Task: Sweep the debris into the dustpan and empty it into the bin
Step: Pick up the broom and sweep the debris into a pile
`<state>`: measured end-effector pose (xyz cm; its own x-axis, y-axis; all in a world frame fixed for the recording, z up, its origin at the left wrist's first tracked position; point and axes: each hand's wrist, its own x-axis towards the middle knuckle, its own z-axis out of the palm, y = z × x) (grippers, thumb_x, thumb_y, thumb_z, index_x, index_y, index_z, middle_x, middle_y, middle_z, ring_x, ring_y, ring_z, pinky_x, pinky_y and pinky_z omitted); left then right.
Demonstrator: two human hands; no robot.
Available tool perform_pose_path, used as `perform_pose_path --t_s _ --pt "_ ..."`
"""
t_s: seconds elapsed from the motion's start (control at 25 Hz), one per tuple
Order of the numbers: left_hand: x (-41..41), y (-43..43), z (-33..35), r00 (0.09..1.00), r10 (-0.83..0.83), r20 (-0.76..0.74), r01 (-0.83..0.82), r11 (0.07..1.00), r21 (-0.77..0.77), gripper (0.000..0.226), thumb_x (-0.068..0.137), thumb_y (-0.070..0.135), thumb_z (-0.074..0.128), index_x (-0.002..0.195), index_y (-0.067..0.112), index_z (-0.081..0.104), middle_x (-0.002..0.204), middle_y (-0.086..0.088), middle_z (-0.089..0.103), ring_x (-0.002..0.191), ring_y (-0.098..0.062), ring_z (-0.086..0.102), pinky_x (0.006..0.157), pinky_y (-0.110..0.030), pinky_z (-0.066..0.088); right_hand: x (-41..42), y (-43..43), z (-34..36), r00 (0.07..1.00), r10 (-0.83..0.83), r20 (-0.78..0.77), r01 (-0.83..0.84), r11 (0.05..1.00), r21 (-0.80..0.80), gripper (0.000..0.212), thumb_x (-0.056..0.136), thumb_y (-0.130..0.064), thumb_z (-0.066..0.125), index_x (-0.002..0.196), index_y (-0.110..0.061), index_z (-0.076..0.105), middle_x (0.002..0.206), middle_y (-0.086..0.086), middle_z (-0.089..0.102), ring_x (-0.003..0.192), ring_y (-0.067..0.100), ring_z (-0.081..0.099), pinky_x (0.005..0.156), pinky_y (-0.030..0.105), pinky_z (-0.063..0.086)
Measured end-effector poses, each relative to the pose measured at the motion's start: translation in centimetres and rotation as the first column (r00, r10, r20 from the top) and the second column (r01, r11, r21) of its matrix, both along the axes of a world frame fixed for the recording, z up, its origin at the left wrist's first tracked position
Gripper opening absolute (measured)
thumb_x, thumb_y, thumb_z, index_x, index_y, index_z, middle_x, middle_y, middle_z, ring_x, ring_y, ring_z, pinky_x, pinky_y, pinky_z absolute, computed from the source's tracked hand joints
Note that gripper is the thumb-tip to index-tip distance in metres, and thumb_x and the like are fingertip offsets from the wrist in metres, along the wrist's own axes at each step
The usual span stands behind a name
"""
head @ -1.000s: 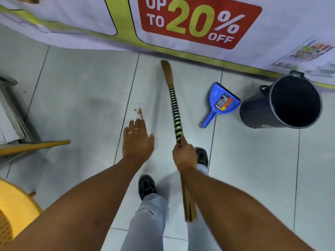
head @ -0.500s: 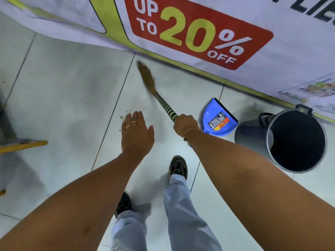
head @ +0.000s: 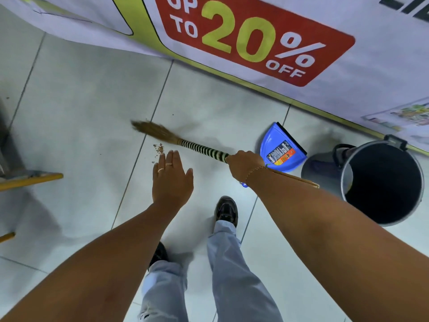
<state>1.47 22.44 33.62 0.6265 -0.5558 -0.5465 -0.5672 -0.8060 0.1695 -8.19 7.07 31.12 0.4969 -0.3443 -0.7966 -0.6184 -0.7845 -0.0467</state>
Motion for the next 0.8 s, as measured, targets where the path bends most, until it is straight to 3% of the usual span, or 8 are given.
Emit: perform_pose_path --t_s 0.12,0.24,0.4,0.52,0.6,0.8 --pt "-1.7 1.0 0.1 1.000 0.009 -0.025 -0.008 0.999 0.038 0.064 0.096 0.031 0.043 0.146 -0.001 0.020 0.155 -0.018 0.028 0.147 -0.033 0.016 0.121 -0.044 0.018 -3.4 -1.0 0.4 0.995 0.101 0.003 -0.101 0.995 -0.006 0.042 0.094 -0.011 0.037 0.134 -0.020 0.047 0.125 0.008 0.056 0.113 0.033 0.056 0.084 0.039 0.047" --pt "-2.8 1.1 0.2 0.999 0.028 -0.045 -0.026 0.998 0.050 0.064 0.096 0.032 0.041 0.147 0.000 0.018 0.156 -0.017 0.025 0.147 -0.032 0.014 0.121 -0.043 0.017 -7.2 -1.6 0.9 0.992 0.087 0.092 -0.087 0.996 -0.006 0.052 0.091 -0.011 0.038 0.141 -0.026 0.035 0.127 0.005 0.054 0.103 0.035 0.061 0.074 0.038 0.048" --pt "-2.8 -0.4 -0.1 0.999 0.022 -0.034 -0.022 0.999 0.028 0.064 0.096 0.032 0.041 0.147 0.001 0.017 0.156 -0.017 0.025 0.147 -0.032 0.014 0.122 -0.043 0.017 -7.3 -1.8 0.2 0.964 -0.139 0.227 0.160 0.984 -0.076 0.053 0.091 -0.009 0.043 0.142 -0.020 0.032 0.123 0.011 0.056 0.094 0.038 0.063 0.069 0.039 0.047" --pt "-2.5 -1.5 -0.2 1.000 0.010 -0.025 -0.010 1.000 0.020 0.064 0.097 0.032 0.041 0.147 0.000 0.018 0.156 -0.018 0.025 0.147 -0.032 0.015 0.121 -0.043 0.017 -4.4 -2.4 -1.3 0.933 -0.317 0.173 0.329 0.943 -0.050 0.042 0.093 -0.008 0.038 0.135 -0.013 0.040 0.117 0.018 0.060 0.101 0.042 0.061 0.077 0.043 0.049" --pt "-2.4 -2.0 -0.3 1.000 0.003 -0.008 -0.003 1.000 0.010 0.063 0.096 0.032 0.041 0.147 0.002 0.019 0.156 -0.017 0.025 0.147 -0.032 0.017 0.121 -0.043 0.017 -3.4 -2.7 -1.7 0.948 -0.306 0.091 0.309 0.951 -0.019 0.042 0.093 -0.009 0.035 0.135 -0.013 0.042 0.120 0.020 0.059 0.108 0.042 0.058 0.085 0.044 0.049" --pt "-2.2 -2.0 -0.5 1.000 0.007 -0.020 -0.006 0.999 0.040 0.062 0.096 0.031 0.042 0.147 0.002 0.019 0.156 -0.018 0.023 0.142 -0.031 0.031 0.118 -0.045 0.022 -4.5 -2.0 -1.5 0.997 -0.078 -0.004 0.078 0.997 0.019 0.044 0.095 -0.010 0.033 0.139 -0.015 0.041 0.129 0.016 0.053 0.118 0.038 0.053 0.090 0.043 0.047"
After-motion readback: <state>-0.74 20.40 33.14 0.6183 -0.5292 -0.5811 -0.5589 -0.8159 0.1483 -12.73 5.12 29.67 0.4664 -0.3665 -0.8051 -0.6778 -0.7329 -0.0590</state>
